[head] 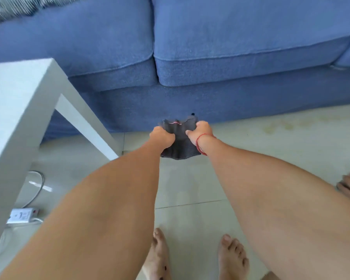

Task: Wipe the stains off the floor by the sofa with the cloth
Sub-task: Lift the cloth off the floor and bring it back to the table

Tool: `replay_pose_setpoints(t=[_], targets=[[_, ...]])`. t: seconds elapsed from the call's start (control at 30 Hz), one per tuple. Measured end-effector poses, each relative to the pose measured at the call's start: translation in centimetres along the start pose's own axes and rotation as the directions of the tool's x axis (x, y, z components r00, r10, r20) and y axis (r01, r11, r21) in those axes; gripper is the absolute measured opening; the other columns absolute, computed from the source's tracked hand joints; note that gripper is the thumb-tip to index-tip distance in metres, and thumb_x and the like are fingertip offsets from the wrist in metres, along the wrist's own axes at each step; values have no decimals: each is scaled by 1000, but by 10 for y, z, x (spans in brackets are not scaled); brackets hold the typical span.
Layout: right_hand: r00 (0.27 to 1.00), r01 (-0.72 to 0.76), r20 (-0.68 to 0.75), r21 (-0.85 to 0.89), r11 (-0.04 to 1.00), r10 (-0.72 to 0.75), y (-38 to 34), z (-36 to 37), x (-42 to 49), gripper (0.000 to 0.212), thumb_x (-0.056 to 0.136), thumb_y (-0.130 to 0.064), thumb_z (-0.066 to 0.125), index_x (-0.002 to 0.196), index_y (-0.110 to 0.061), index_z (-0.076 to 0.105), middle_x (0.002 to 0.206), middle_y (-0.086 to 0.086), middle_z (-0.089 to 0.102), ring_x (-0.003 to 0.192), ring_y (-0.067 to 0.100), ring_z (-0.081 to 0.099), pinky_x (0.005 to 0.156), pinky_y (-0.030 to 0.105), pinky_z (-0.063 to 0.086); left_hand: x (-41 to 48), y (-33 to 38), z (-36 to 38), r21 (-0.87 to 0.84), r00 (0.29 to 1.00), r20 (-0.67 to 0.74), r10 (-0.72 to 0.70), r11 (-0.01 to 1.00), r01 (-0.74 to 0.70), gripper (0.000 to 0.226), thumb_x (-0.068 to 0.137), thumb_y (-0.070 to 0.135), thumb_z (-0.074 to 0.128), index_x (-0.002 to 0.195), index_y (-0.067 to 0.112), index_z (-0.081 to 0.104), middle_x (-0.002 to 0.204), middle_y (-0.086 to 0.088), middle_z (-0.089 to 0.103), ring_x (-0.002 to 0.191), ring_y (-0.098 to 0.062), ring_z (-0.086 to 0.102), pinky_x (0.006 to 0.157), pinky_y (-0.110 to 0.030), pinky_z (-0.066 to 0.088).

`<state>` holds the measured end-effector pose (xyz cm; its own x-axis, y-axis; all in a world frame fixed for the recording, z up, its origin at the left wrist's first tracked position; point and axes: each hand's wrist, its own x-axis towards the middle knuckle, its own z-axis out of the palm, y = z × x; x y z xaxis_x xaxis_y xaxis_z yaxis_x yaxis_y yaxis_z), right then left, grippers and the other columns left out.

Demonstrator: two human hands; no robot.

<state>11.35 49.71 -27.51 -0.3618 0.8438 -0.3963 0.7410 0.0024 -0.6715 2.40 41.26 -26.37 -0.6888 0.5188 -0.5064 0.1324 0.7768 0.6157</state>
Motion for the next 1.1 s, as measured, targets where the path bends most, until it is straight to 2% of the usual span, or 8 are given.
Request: replay_pose_setpoints(t=[0.27, 0.4, 0.5, 0.67, 0.8, 0.93, 1.03, 1.1], targets=[[984, 147, -109, 80, 986, -137, -67, -63, -72, 43, 89, -24, 63, 127, -6, 55, 134, 14, 56, 123, 32, 53, 97, 35, 44, -99, 62, -70, -59, 985, -137, 102, 992, -111, 37, 92, 19, 56, 125, 3, 51, 126, -15, 58, 115, -31, 58, 80, -33, 47], [969, 217, -142, 93, 972, -203, -93, -86, -116, 37, 87, -26, 64, 118, -5, 61, 127, 14, 61, 117, 33, 58, 90, 34, 47, -147, 71, -101, -69, 967, -205, 149, 984, -166, 34, 91, 17, 55, 123, 4, 52, 126, -16, 58, 112, -31, 58, 86, -33, 49], [958, 264, -145, 110, 958, -247, -113, -96, -149, 36, 88, -28, 63, 116, -5, 60, 124, 13, 62, 115, 32, 59, 80, 30, 42, -180, 67, -127, -75, 951, -255, 177, 977, -202, 32, 91, 17, 55, 120, 5, 52, 127, -16, 57, 109, -32, 58, 81, -31, 47], [927, 373, -100, 145, 916, -362, -157, -75, -213, 32, 90, -30, 60, 111, -6, 60, 125, 14, 62, 114, 33, 59, 84, 34, 46, -230, 34, -187, -46, 903, -394, 168, 978, -203, 42, 91, 18, 56, 129, 1, 51, 129, -16, 57, 117, -33, 56, 80, -29, 43], [897, 434, 8, 175, 884, -442, -187, -35, -268, 38, 85, -21, 62, 119, -3, 60, 124, 14, 63, 113, 33, 60, 82, 33, 49, -268, -11, -240, -20, 869, -483, 108, 991, -134, 40, 94, 16, 53, 131, 0, 49, 130, -17, 55, 120, -34, 54, 88, -32, 44], [858, 469, 136, 185, 864, -495, -199, 12, -320, 44, 82, -20, 62, 122, -2, 58, 124, 14, 63, 114, 33, 59, 81, 33, 48, -300, -73, -273, -15, 866, -500, -14, 1000, 7, 48, 96, 19, 47, 140, 1, 42, 141, -18, 47, 129, -36, 46, 108, -39, 39], [816, 485, 261, 178, 856, -516, -204, 47, -357, 42, 81, -18, 61, 120, -1, 59, 100, 12, 60, 92, 29, 59, 70, 31, 45, -325, -118, -290, -38, 847, -514, -132, 991, 131, 52, 96, 24, 46, 143, 3, 38, 143, -16, 45, 130, -35, 44, 110, -42, 38], [791, 488, 325, 174, 855, -518, -208, 69, -376, 42, 81, -18, 62, 120, -1, 59, 102, 12, 61, 89, 30, 57, 72, 32, 51, -338, -143, -301, -54, 834, -518, -188, 981, 187, 52, 97, 26, 46, 143, 4, 38, 143, -15, 45, 130, -35, 44, 110, -43, 37]])
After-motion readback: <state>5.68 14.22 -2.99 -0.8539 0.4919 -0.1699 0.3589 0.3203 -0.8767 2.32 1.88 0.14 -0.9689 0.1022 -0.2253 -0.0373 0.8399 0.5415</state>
